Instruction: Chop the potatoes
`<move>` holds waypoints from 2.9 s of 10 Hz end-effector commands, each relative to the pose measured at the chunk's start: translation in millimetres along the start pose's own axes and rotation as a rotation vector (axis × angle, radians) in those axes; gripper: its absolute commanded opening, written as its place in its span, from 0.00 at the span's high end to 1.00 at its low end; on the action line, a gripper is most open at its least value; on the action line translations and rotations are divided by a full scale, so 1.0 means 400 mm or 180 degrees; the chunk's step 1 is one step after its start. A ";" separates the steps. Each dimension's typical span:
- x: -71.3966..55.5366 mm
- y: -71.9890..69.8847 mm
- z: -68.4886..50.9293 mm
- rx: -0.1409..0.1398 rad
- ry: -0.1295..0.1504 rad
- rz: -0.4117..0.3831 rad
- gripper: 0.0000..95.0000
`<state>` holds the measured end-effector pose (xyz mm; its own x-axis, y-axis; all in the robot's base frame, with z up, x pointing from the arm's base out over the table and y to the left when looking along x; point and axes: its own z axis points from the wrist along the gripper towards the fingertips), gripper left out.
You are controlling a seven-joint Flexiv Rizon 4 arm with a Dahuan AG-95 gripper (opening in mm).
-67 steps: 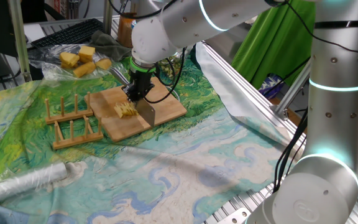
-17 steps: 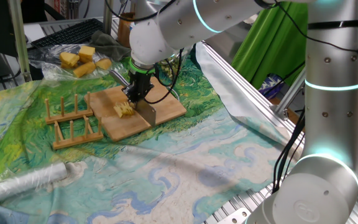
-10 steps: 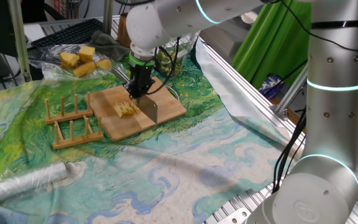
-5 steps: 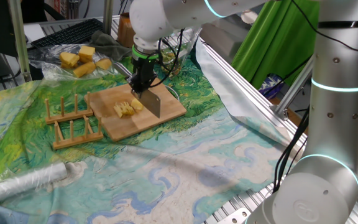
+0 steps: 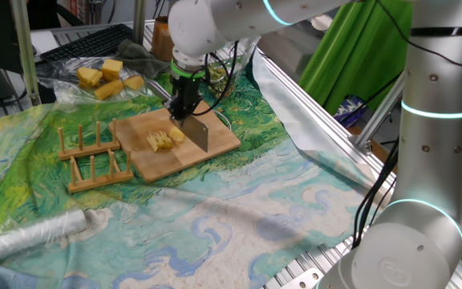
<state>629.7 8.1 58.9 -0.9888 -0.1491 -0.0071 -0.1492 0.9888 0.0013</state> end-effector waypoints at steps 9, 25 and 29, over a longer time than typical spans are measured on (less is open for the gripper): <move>0.006 0.024 0.097 -0.0117 -0.0041 0.0123 1.00; -0.004 -0.017 -0.031 -0.0014 0.0043 0.0050 1.00; -0.011 -0.018 0.018 -0.0024 0.0026 0.0023 1.00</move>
<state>635.0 2.2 49.7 -0.9898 -0.1425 0.0016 -0.1425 0.9897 0.0117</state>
